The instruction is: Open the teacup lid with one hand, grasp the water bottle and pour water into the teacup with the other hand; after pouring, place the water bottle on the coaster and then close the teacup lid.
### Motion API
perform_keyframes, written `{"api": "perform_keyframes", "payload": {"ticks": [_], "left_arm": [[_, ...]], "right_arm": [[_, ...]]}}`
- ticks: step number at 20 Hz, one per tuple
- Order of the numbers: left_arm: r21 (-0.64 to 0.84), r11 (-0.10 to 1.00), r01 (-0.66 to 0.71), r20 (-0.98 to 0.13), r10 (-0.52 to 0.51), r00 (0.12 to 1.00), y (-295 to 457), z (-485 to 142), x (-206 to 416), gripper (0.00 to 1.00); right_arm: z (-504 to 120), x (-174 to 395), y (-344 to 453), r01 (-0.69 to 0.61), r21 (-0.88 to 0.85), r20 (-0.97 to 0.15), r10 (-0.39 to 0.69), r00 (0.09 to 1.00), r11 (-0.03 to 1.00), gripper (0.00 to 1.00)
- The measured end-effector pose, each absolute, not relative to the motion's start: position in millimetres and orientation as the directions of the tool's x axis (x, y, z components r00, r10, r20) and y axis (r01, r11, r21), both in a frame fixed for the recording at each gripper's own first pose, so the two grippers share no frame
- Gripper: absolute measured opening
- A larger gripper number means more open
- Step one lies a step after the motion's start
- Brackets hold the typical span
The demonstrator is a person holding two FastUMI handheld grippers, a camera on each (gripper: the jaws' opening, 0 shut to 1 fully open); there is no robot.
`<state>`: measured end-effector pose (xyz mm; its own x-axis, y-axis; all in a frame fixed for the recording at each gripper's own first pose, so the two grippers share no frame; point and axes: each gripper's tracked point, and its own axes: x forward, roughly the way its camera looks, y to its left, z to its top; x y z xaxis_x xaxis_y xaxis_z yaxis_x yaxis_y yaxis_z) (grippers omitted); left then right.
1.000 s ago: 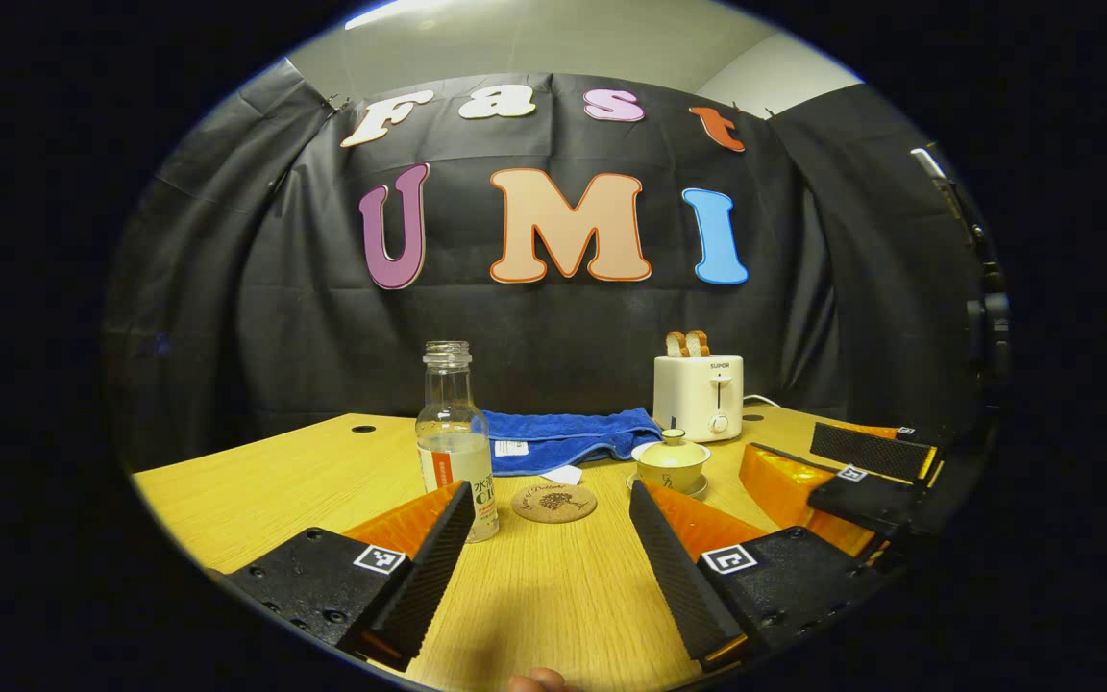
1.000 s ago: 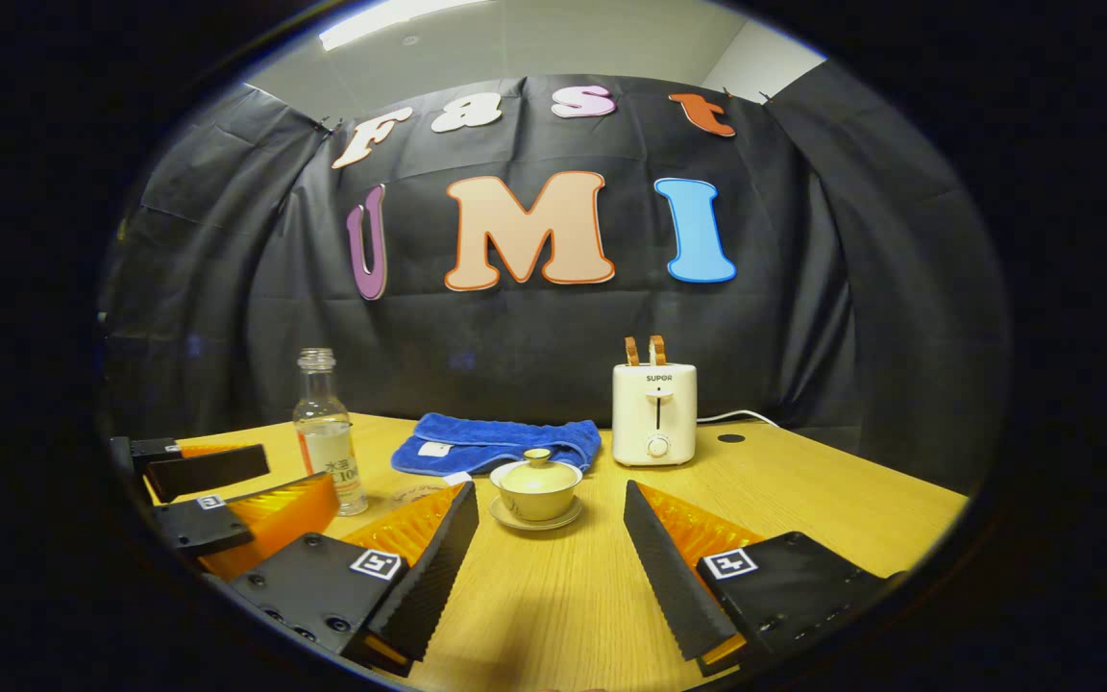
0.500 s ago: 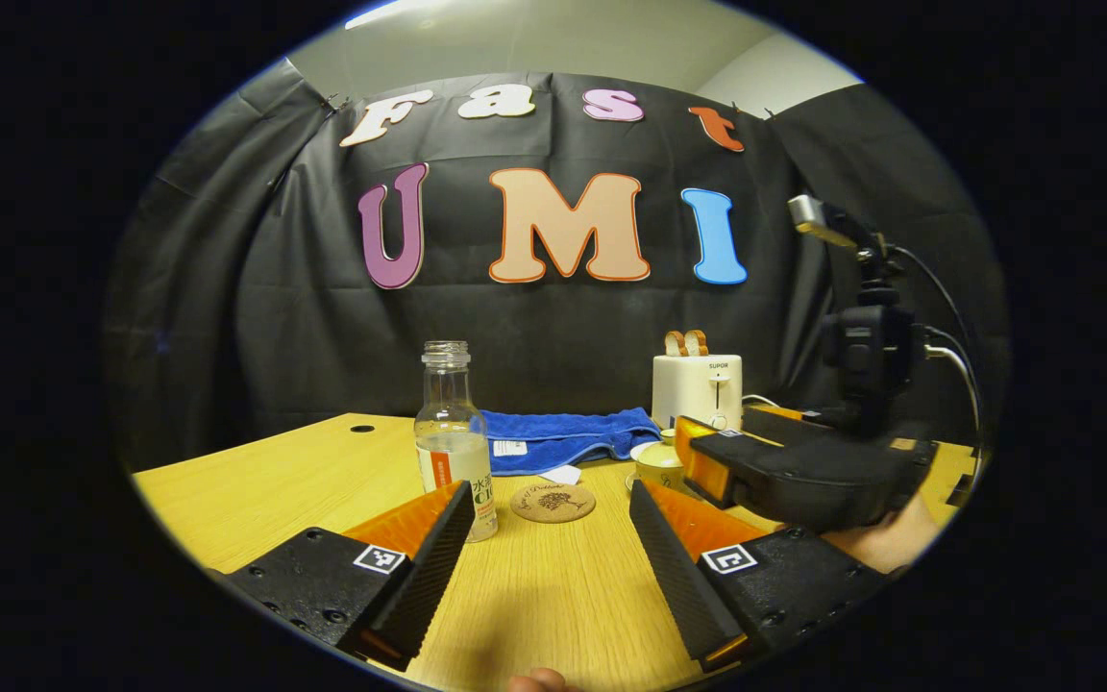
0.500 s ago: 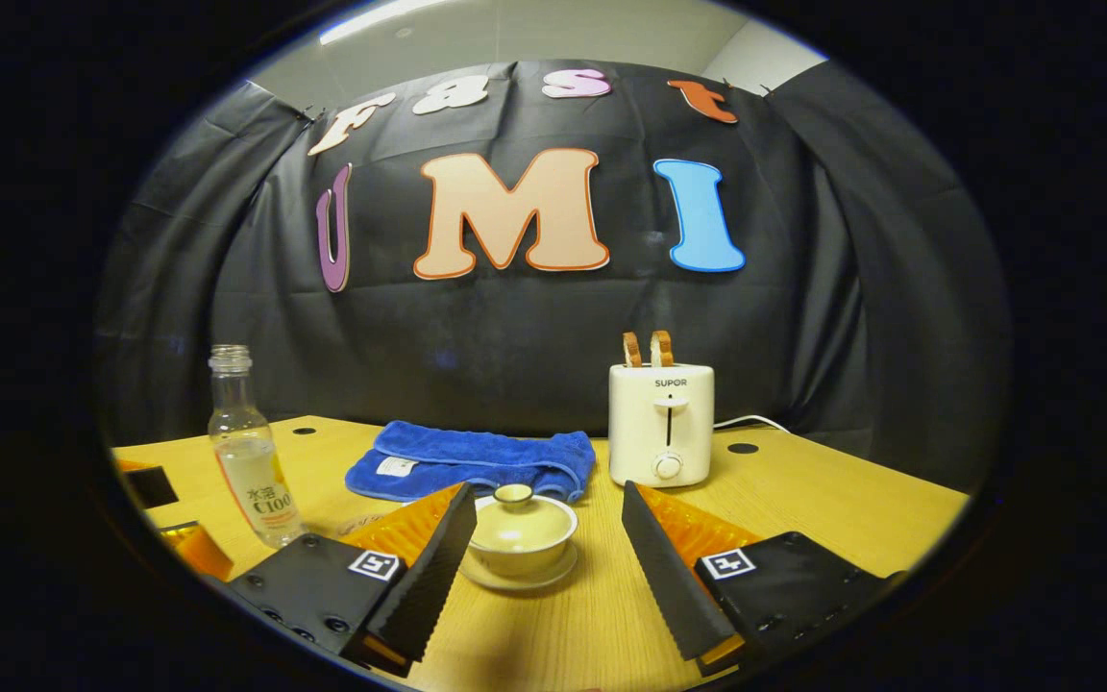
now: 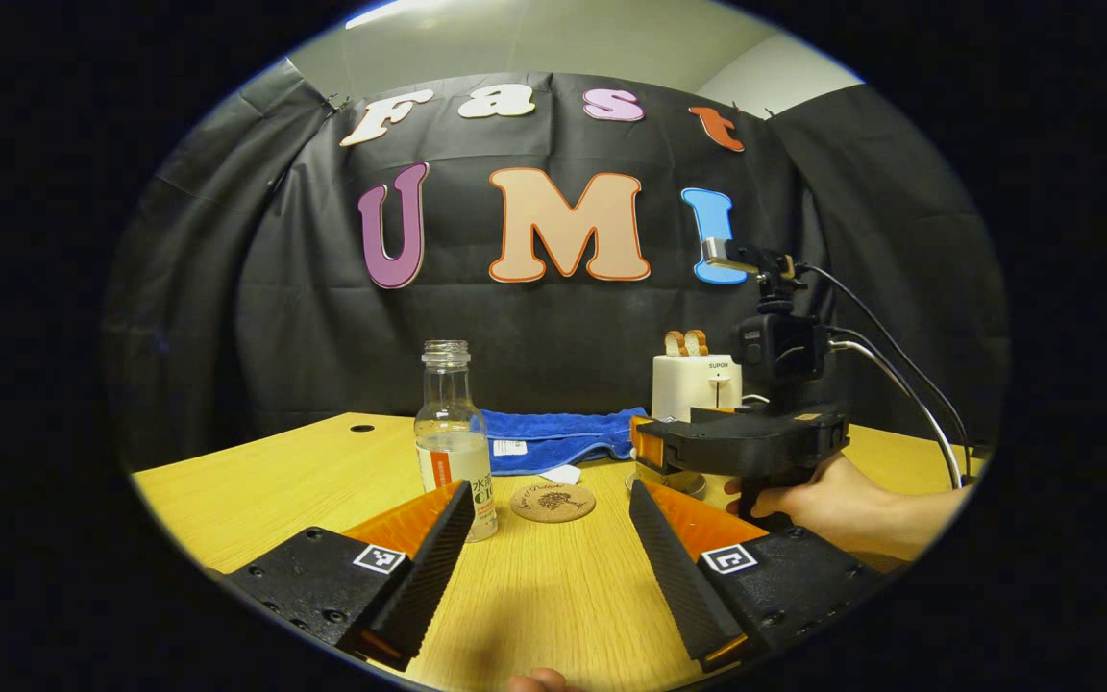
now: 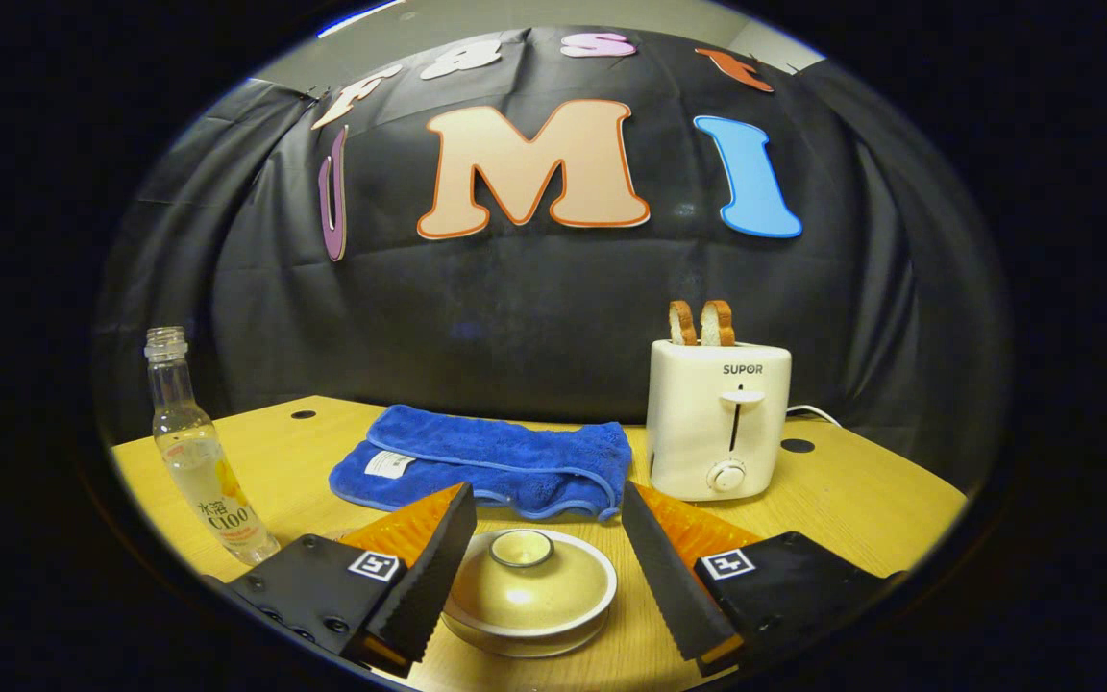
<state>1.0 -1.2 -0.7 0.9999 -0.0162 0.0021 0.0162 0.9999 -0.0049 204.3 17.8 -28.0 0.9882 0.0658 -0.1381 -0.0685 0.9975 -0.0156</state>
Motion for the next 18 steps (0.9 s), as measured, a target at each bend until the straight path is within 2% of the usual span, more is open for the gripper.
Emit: {"api": "perform_keyframes", "payload": {"ticks": [3,7,11,13,16,18], "left_arm": [[-0.005,1.000,0.016,0.002,-0.016,1.000,-1.1,-0.1,0.9,0.95],[-0.005,1.000,0.016,0.003,-0.016,1.000,-1.0,-0.3,1.2,0.95],[-0.005,1.000,0.016,0.003,-0.016,1.000,-0.9,-0.8,1.1,0.95],[-0.005,1.000,0.016,0.003,-0.016,1.000,-1.0,-0.8,1.0,0.96],[-0.005,1.000,0.016,0.002,-0.016,1.000,-1.0,-0.9,0.8,0.95],[-0.004,1.000,0.016,0.003,-0.016,1.000,-0.9,-0.9,1.0,0.96]], "right_arm": [[-32.7,207.7,22.6,-0.103,-0.016,-0.166,0.099,0.981,0.995,0.96],[-30.9,211.1,27.8,-0.123,-0.022,-0.169,0.118,0.978,0.992,0.91],[-33.0,210.7,27.1,-0.119,-0.022,-0.170,0.113,0.979,0.993,0.41],[-33.6,211.8,27.5,-0.125,-0.011,-0.173,0.122,0.977,0.992,0.56],[-29.6,212.1,32.1,-0.137,-0.021,-0.157,0.132,0.979,0.990,0.36],[-28.6,211.6,30.9,-0.130,-0.035,-0.152,0.123,0.981,0.991,0.36]]}}
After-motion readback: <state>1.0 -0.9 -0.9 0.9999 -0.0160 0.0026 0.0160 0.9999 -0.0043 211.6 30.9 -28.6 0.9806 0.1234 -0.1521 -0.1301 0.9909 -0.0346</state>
